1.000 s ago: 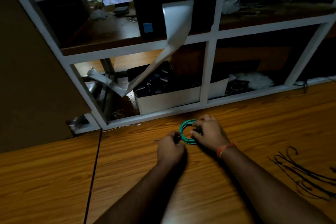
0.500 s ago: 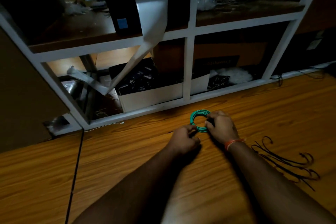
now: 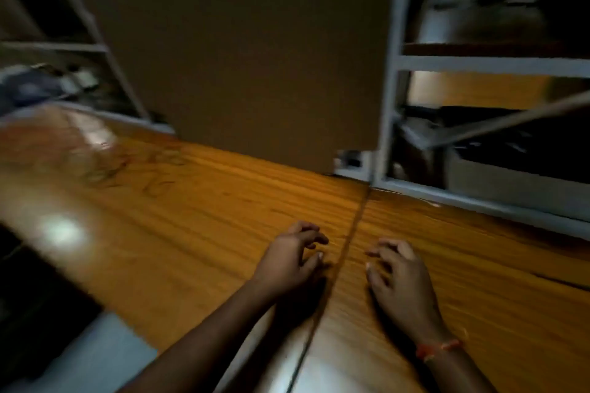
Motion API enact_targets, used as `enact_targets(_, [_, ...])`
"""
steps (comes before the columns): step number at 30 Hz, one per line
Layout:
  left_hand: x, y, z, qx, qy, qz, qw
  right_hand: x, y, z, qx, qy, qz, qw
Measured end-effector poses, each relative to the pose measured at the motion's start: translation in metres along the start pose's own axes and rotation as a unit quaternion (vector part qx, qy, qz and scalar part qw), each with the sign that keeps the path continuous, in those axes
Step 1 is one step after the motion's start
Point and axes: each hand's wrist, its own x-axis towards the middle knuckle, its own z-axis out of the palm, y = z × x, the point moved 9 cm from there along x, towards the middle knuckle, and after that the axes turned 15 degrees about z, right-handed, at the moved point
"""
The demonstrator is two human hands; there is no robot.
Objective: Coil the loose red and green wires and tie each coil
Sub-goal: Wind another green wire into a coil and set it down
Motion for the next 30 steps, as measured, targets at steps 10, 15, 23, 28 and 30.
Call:
enact_targets(10, [-0.205, -0.196, -0.184, 0.021, 0.198, -0.165, 0.966, -0.017, -0.208, 0.224, 0.012, -0.169, -0.141, 0.975])
enact_targets(15, [-0.228, -0.279, -0.245, 0.024, 0.187, -0.171, 0.967, -0.013, -0.293, 0.312, 0.011, -0.193, -0.143, 0.971])
enact_targets(23, [-0.235, -0.383, -0.341, 0.048, 0.21, -0.189, 0.958, -0.016, -0.38, 0.407, 0.01, -0.217, -0.138, 0.966])
enact_targets(28, [-0.245, -0.418, -0.373, 0.037, 0.258, -0.204, 0.944, -0.008, -0.41, 0.437, 0.024, -0.227, -0.157, 0.961])
enact_targets(30, [-0.25, -0.427, -0.377, 0.026, 0.27, -0.211, 0.939, 0.0, -0.425, 0.441, 0.036, -0.225, -0.17, 0.959])
